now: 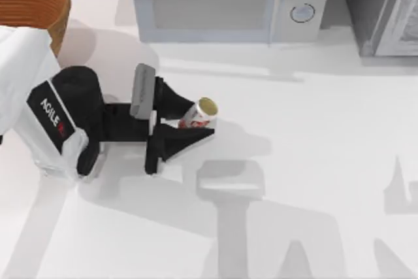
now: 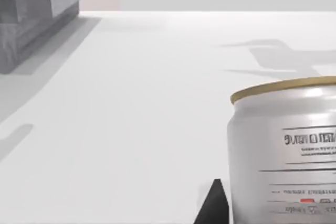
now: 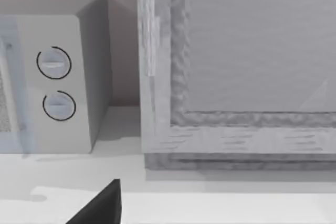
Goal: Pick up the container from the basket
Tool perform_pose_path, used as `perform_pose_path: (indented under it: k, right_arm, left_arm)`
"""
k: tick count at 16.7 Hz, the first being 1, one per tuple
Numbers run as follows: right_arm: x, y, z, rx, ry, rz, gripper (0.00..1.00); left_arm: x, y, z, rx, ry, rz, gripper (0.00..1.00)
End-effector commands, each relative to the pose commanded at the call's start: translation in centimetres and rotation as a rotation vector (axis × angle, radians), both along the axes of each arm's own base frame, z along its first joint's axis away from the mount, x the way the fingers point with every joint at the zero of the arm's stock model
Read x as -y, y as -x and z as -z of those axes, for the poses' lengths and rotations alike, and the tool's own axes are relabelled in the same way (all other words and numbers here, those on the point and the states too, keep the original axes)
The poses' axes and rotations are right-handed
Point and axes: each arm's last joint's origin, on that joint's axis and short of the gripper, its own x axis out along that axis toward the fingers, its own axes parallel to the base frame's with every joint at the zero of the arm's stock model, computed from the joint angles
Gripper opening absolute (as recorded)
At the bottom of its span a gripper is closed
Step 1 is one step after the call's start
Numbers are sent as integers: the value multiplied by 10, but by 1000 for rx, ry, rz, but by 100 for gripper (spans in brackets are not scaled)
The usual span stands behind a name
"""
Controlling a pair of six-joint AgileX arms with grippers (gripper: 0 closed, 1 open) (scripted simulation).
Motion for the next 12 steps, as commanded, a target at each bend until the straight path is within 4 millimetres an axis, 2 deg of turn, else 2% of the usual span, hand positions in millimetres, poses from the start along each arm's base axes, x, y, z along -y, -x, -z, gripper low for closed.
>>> perform_pose_path:
  k: [11, 12]
  right_arm:
    - [0, 0, 0, 0, 0, 0, 100]
    - [0, 0, 0, 0, 0, 0, 100]
  left_arm:
    - [0, 0, 0, 0, 0, 0, 98]
    - [0, 0, 0, 0, 0, 0, 100]
